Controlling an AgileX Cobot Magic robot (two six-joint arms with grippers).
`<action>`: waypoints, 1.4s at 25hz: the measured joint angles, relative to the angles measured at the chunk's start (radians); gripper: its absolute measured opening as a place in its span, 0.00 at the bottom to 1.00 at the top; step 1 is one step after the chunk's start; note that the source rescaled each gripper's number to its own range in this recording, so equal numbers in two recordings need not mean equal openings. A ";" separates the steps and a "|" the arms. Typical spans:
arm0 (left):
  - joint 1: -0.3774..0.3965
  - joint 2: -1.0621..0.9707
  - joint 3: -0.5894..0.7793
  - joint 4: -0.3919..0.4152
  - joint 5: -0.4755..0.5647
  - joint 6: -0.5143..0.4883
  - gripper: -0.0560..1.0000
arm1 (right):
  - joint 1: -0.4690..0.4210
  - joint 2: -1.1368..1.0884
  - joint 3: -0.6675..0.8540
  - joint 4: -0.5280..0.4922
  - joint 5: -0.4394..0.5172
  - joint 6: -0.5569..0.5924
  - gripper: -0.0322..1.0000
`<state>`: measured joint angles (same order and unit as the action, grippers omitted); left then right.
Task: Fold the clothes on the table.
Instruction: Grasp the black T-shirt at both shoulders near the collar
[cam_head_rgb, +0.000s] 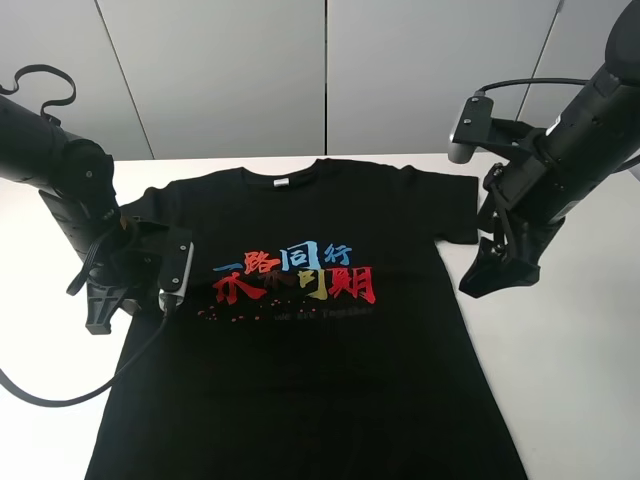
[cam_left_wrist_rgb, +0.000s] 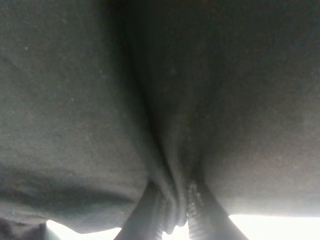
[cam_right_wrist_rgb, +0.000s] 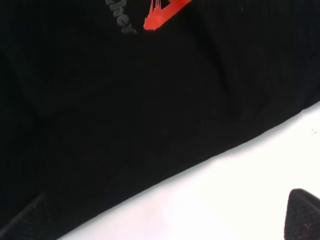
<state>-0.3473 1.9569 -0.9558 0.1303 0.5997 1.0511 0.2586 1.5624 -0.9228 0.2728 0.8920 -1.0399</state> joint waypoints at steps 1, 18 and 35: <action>0.000 0.000 0.000 0.005 0.000 0.000 0.10 | 0.000 0.000 0.000 0.000 -0.002 -0.014 1.00; 0.000 0.000 0.000 0.007 -0.002 0.000 0.06 | 0.089 0.134 -0.026 -0.112 -0.145 -0.071 1.00; 0.000 0.000 0.000 0.009 0.016 0.000 0.06 | 0.182 0.437 -0.182 -0.332 -0.108 0.064 1.00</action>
<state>-0.3473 1.9569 -0.9558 0.1390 0.6162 1.0511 0.4402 1.9994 -1.1051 -0.0587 0.7838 -0.9760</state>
